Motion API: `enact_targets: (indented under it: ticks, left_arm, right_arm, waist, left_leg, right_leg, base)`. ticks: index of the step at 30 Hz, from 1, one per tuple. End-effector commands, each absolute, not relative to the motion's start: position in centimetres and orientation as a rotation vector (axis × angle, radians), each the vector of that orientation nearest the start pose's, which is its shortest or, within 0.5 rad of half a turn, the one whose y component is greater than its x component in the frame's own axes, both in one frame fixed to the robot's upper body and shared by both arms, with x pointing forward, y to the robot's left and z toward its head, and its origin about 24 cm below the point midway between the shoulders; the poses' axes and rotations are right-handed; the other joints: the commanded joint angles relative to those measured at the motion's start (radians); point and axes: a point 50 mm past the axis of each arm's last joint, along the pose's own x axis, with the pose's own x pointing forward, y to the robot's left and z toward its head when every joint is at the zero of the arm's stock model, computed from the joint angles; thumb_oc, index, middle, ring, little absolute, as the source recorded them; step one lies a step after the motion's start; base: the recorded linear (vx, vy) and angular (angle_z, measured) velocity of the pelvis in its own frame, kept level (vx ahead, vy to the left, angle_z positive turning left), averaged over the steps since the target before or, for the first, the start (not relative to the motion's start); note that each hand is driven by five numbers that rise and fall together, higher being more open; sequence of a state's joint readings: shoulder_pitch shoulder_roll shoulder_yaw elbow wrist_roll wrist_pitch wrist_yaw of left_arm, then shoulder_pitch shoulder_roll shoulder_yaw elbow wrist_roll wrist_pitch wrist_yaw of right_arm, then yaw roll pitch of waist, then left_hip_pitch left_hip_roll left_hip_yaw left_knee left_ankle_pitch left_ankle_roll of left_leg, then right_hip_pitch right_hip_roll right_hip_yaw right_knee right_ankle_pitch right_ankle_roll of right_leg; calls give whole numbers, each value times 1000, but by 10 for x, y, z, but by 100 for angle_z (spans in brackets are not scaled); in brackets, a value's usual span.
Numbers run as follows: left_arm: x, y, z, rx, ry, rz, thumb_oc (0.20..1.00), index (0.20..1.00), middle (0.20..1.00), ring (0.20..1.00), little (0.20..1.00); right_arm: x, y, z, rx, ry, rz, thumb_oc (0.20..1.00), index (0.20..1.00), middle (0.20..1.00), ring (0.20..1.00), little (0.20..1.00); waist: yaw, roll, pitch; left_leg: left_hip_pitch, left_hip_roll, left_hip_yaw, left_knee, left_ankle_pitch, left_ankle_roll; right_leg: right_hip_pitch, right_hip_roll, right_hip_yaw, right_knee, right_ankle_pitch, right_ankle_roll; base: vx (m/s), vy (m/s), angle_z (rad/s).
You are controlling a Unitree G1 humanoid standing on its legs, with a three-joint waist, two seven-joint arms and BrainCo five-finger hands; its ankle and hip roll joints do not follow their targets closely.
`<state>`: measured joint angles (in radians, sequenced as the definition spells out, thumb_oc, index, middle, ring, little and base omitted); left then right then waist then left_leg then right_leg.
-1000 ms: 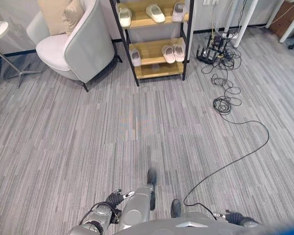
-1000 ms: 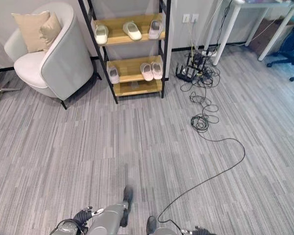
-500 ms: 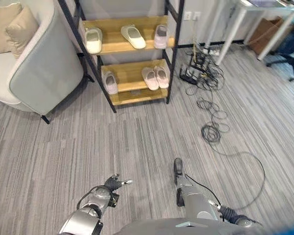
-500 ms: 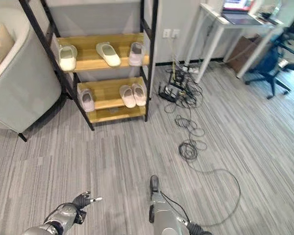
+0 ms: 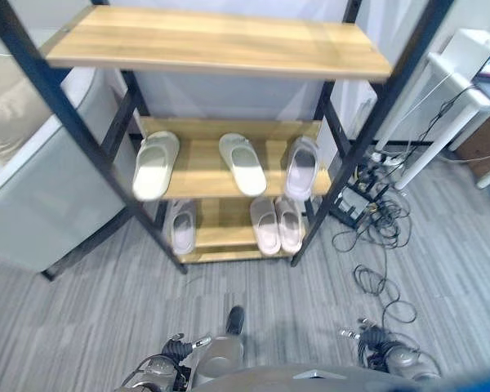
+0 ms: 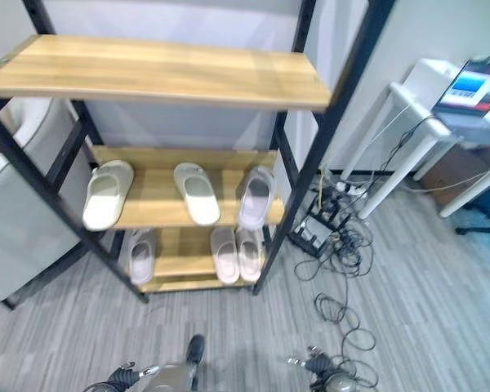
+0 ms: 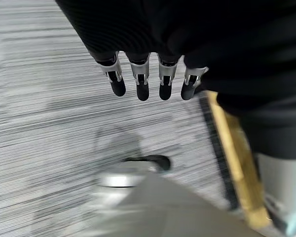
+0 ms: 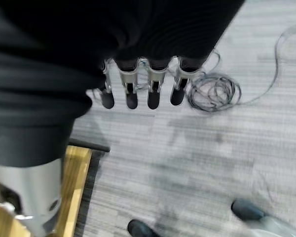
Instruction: Arrange the slippers neatly on the shoe rack.
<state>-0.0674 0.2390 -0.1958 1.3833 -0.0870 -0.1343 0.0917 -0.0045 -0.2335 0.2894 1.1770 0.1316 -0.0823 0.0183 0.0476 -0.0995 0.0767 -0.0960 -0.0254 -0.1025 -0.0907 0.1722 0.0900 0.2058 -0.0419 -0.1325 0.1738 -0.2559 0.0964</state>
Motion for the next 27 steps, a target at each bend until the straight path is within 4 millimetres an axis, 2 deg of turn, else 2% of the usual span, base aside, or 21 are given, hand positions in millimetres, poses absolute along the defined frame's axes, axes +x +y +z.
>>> enact_targets:
  ticks: [1,3,7,10,11,13,14,16,17,18,19,21,22,23,24,25,27]
  left_arm:
    - [107,242,-156,356,1134,102,1000,1000,1000,1000,1000]
    - [107,244,-155,369,1134,102,1000,1000,1000,1000,1000]
    - [100,245,-157,412,1158,72,1000,1000,1000,1000,1000]
    - [97,242,-158,424,1166,52,1000,1000,1000,1000,1000]
    - [95,244,-158,436,1169,52,1000,1000,1000,1000,1000]
    - [101,243,-157,450,1148,37,1000,1000,1000,1000,1000]
    - [101,241,-157,444,1144,38,1000,1000,1000,1000,1000]
    - [106,234,-157,397,1118,60,1000,1000,1000,1000,1000]
    - [114,226,-157,374,1090,67,1000,1000,1000,1000,1000]
    - [114,226,-157,374,1090,67,1000,1000,1000,1000,1000]
    - [117,219,-157,370,1081,58,1000,1000,1000,1000,1000]
    - [110,213,-160,363,1095,51,1000,1000,1000,1000,1000]
    - [104,213,-162,368,1110,50,1000,1000,1000,1000,1000]
    - [100,212,-163,371,1122,45,1000,1000,1000,1000,1000]
    - [100,212,-163,371,1122,45,1000,1000,1000,1000,1000]
    - [93,212,-165,386,1146,26,1000,1000,1000,1000,1000]
    - [97,211,-164,416,1136,-4,1000,1000,1000,1000,1000]
  right_arm:
    - [129,-217,-148,-303,1006,116,1000,1000,1000,1000,1000]
    - [123,-212,-151,-311,1026,146,1000,1000,1000,1000,1000]
    - [114,-199,-156,-311,1061,198,1000,1000,1000,1000,1000]
    - [120,-197,-154,-344,1036,222,1000,1000,1000,1000,1000]
    - [125,-196,-152,-355,1013,233,1000,1000,1000,1000,1000]
    - [131,-193,-150,-350,986,242,1000,1000,1000,1000,1000]
    - [131,-192,-150,-349,982,252,1000,1000,1000,1000,1000]
    - [136,-191,-146,-370,951,274,1000,1000,1000,1000,1000]
    - [146,-192,-141,-381,910,269,1000,1000,1000,1000,1000]
    - [146,-192,-141,-381,909,269,1000,1000,1000,1000,1000]
    - [154,-191,-137,-390,870,270,1000,1000,1000,1000,1000]
    - [168,-188,-128,-440,795,306,1000,1000,1000,1000,1000]
    - [170,-187,-124,-443,767,319,1000,1000,1000,1000,1000]
    - [171,-187,-123,-439,755,319,1000,1000,1000,1000,1000]
    - [171,-187,-123,-440,756,319,1000,1000,1000,1000,1000]
    - [169,-187,-123,-431,754,319,1000,1000,1000,1000,1000]
    - [176,-185,-118,-440,721,325,1000,1000,1000,1000,1000]
  waist:
    - [31,-4,3]
    - [31,-3,0]
    - [18,18,-13]
    - [16,43,7]
    - [0,51,26]
    - [-10,46,42]
    - [-12,48,43]
    - [-1,54,48]
    - [3,53,72]
    - [1,53,71]
    - [-1,49,78]
    - [9,39,75]
    - [4,38,66]
    - [-1,42,59]
    - [-1,43,60]
    - [-8,56,35]
    - [-10,53,29]
  left_leg:
    - [14,51,50,151,-184,-123]
    - [17,44,55,150,-193,-114]
    - [53,22,72,83,-194,-90]
    - [70,28,82,59,-190,-80]
    - [81,27,74,64,-188,-81]
    - [59,12,47,93,-186,-84]
    - [58,10,44,92,-185,-88]
    - [24,8,23,113,-175,-109]
    - [-35,-1,24,174,-167,-127]
    - [-38,-2,22,177,-168,-127]
    - [-62,22,80,201,-170,-132]
    - [-55,65,57,226,-180,-146]
    - [-29,110,48,203,-167,-155]
    - [-10,132,60,173,-158,-158]
    - [-7,133,60,169,-156,-159]
    - [43,158,73,80,-143,-168]
    - [56,136,47,72,-149,-166]
  right_leg:
    - [-117,-51,35,-107,177,13]
    - [-119,-59,40,-110,181,19]
    - [-140,-81,51,-104,194,42]
    - [-194,-90,26,8,209,63]
    - [-243,-52,43,18,209,44]
    - [-230,-24,93,-50,184,18]
    - [-226,-12,94,-60,181,7]
    - [-214,-11,58,-95,174,-12]
    - [-217,-21,23,-95,170,-22]
    - [-218,-21,21,-95,169,-22]
    - [-219,-34,-14,-94,167,-29]
    - [-215,-46,-27,-88,166,-32]
    - [-210,-54,-37,-88,164,-29]
    - [-205,-55,-47,-90,161,-26]
    - [-203,-55,-47,-91,160,-26]
    - [-191,-52,-66,-93,153,-22]
    - [-176,-65,-76,-86,160,-14]
  base:
    - [34,194,-5]
    - [5,149,4]
    - [-10,128,13]
    - [-59,35,-14]
    - [-37,-57,-36]
    - [-15,-124,-25]
    - [-26,-181,82]
    - [-106,-153,102]
    - [-130,-70,33]
    - [-162,-37,92]
    - [-67,25,137]
    - [-22,96,111]
    - [39,162,27]
    - [34,132,24]
    - [97,165,43]
    - [106,172,44]
    - [128,277,29]
